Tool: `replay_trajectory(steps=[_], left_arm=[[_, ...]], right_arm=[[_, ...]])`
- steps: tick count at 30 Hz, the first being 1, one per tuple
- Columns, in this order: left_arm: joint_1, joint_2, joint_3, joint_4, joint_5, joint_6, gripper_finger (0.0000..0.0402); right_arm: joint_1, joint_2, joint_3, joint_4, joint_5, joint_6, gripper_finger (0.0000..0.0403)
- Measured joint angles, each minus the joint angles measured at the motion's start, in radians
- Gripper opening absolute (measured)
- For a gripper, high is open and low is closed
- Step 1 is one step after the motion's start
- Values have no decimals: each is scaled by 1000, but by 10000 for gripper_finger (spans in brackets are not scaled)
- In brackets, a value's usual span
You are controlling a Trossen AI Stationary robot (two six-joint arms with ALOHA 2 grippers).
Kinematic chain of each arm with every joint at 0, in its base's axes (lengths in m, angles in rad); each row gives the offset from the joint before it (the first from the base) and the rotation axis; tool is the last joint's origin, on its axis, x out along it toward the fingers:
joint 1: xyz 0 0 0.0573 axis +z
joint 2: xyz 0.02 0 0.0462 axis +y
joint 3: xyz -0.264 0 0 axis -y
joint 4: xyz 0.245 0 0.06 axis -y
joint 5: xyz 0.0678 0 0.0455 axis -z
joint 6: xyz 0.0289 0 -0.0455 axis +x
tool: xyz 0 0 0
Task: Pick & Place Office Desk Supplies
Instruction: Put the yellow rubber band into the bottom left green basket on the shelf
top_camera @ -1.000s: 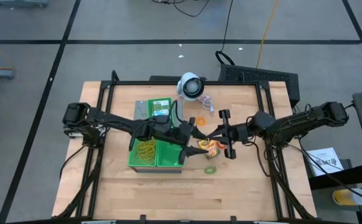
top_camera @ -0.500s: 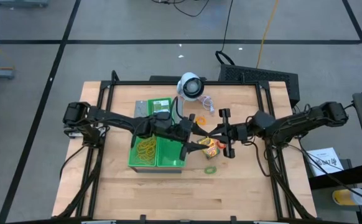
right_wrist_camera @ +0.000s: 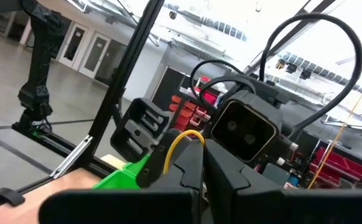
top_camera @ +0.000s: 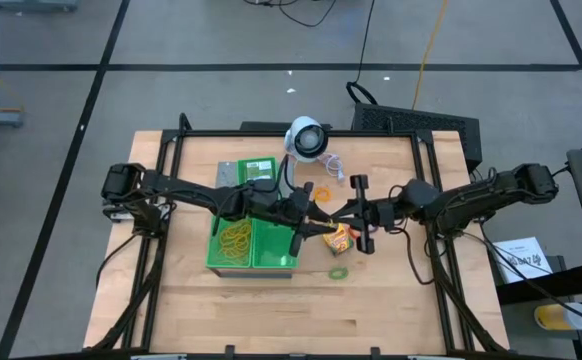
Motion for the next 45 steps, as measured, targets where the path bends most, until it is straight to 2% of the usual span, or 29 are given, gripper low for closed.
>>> replay_trajectory(steps=[4, 6, 12, 17, 20, 24, 29, 34, 37, 41, 45], left_arm=[[0, 0, 0, -2, 0, 7, 38], [1, 0, 0, -8, 1, 7, 11], [16, -75, -1, -109, 75, -1, 12], [17, -195, -1, -290, 78, 8, 8], [-6, -280, -6, -385, 40, 11, 4], [-69, -393, -54, -499, -109, 2, 6], [-196, -536, -122, -586, -379, -80, 4], [-352, -645, -153, -750, -694, -250, 4], [-436, -672, -154, -859, -841, -396, 4], [-505, -670, -155, -950, -958, -545, 5], [-529, -657, -155, -1001, -967, -649, 18]], right_arm=[[0, 0, 0, -21, 3, 10, 1], [0, 0, 0, -30, 41, 23, 7], [0, -75, 0, -167, 168, 103, 63], [0, -197, 0, -400, 246, 207, 121], [0, -267, -1, -552, 267, 251, 145], [2, -339, -1, -701, 266, 316, 158], [11, -395, -1, -818, 266, 332, 157], [11, -409, -1, -839, 266, 331, 146], [11, -409, -1, -839, 266, 321, 142], [11, -409, -1, -839, 266, 316, 139], [11, -409, -1, -838, 266, 316, 139]])
